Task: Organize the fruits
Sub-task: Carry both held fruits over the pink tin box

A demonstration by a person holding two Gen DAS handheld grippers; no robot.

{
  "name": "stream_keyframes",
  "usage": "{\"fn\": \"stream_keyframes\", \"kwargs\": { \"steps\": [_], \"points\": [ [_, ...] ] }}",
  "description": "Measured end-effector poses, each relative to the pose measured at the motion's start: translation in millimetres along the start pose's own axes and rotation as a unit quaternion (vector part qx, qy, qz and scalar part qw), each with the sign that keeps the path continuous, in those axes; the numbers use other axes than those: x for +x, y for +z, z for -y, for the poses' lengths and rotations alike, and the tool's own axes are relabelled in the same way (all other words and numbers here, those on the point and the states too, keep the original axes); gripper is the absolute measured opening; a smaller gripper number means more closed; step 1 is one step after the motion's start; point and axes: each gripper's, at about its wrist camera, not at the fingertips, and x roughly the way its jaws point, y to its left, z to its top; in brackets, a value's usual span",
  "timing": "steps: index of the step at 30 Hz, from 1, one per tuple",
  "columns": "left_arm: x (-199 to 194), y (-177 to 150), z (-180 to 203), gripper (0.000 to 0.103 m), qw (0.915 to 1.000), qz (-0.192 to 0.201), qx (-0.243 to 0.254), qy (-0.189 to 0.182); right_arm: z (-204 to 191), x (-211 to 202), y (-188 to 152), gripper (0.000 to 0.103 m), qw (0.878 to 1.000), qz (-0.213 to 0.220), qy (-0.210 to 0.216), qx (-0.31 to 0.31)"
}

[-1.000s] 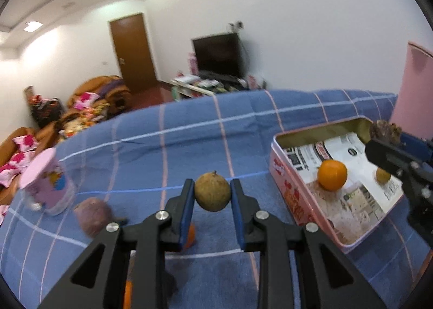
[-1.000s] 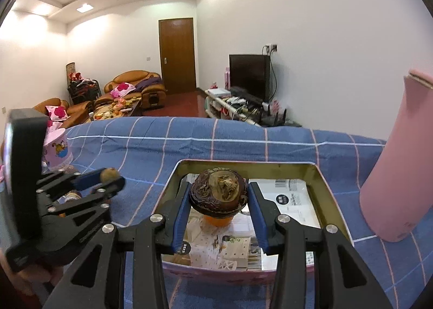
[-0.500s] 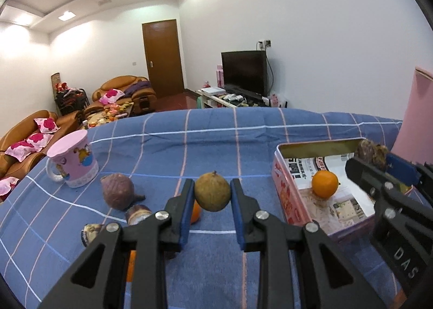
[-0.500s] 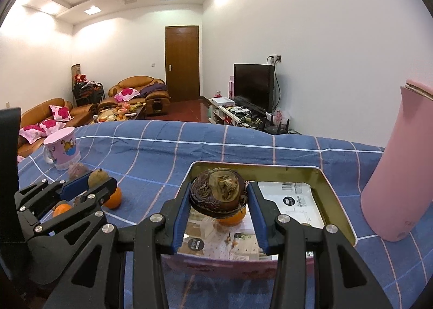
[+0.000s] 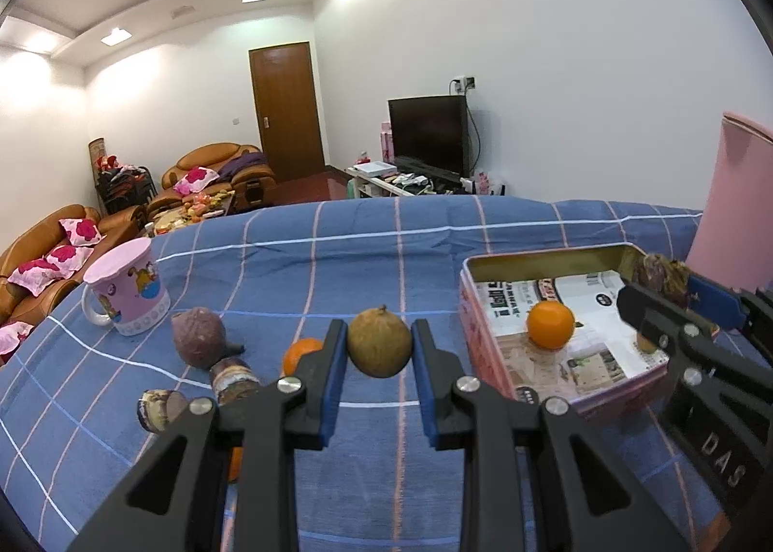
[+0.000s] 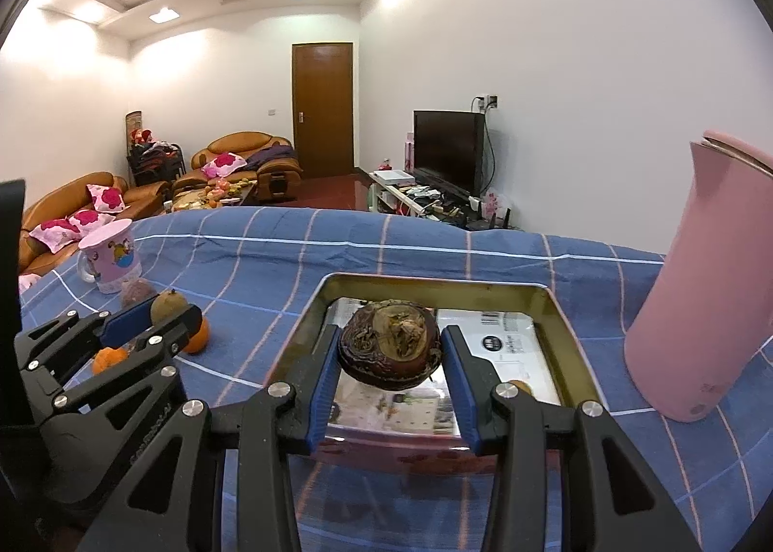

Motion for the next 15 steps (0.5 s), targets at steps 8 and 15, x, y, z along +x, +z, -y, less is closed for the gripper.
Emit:
{"fn": "stream_keyframes", "kwargs": {
  "steps": [8, 15],
  "points": [
    [0.6, 4.9, 21.9, 0.028, 0.9998, 0.007, 0.01, -0.017, 30.7, -3.5, 3.4, 0.044, 1.0, 0.007, -0.023, 0.019],
    [2.8, 11.9, 41.0, 0.028, 0.9993, 0.013, 0.016, -0.03, 57.1, -6.0, 6.7, 0.044, 0.998, 0.01, -0.038, 0.041]
  ]
}}
